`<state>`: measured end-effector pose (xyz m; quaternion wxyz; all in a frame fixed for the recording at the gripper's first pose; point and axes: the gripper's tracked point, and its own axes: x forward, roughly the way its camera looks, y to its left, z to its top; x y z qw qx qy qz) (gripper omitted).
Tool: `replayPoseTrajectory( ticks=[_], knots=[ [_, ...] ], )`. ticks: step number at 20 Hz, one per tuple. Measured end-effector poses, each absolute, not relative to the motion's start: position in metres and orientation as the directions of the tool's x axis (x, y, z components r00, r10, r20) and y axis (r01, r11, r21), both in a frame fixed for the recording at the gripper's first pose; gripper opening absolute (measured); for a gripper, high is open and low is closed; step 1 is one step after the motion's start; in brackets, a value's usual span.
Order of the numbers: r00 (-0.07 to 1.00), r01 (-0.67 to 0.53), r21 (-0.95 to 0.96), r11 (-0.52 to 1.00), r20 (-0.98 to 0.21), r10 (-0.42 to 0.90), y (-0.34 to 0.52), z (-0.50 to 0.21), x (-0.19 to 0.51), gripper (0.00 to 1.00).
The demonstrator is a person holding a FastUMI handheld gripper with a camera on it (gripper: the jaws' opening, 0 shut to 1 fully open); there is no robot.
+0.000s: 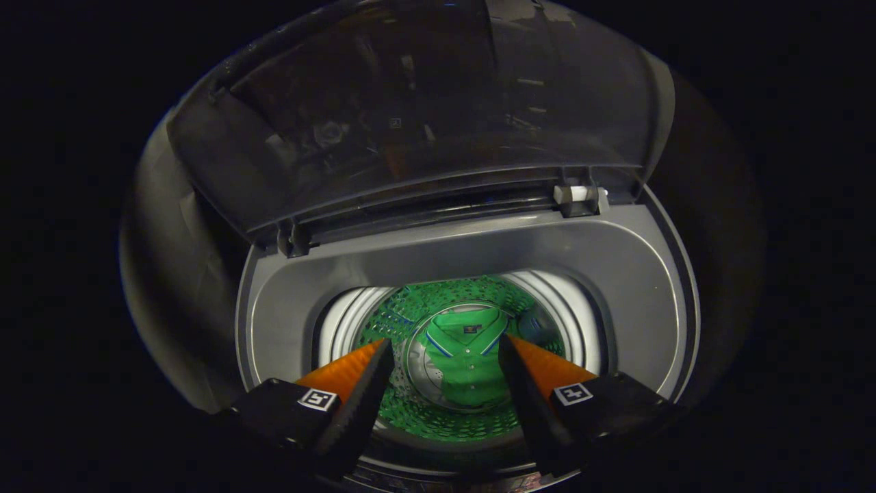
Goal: Put the clothes into the washing machine and then close the washing machine lid.
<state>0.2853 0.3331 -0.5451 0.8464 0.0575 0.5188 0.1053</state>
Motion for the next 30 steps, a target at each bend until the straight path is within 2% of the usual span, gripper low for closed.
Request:
replayPoseTrajectory(
  ticks=[9,19,26,30],
  knots=[
    [0.552,-0.173,0.212,0.962,-0.788,0.273,0.332,-0.459,0.295,0.99],
    [0.702,-0.241,0.214,0.947,-0.635,0.322,0.338,-0.343,0.350,0.99],
    [0.800,-0.278,0.167,0.946,-0.505,0.324,0.341,-0.306,0.394,0.99],
    [0.821,-0.274,0.129,0.953,-0.485,0.301,0.334,-0.301,0.413,0.99]
  ],
)
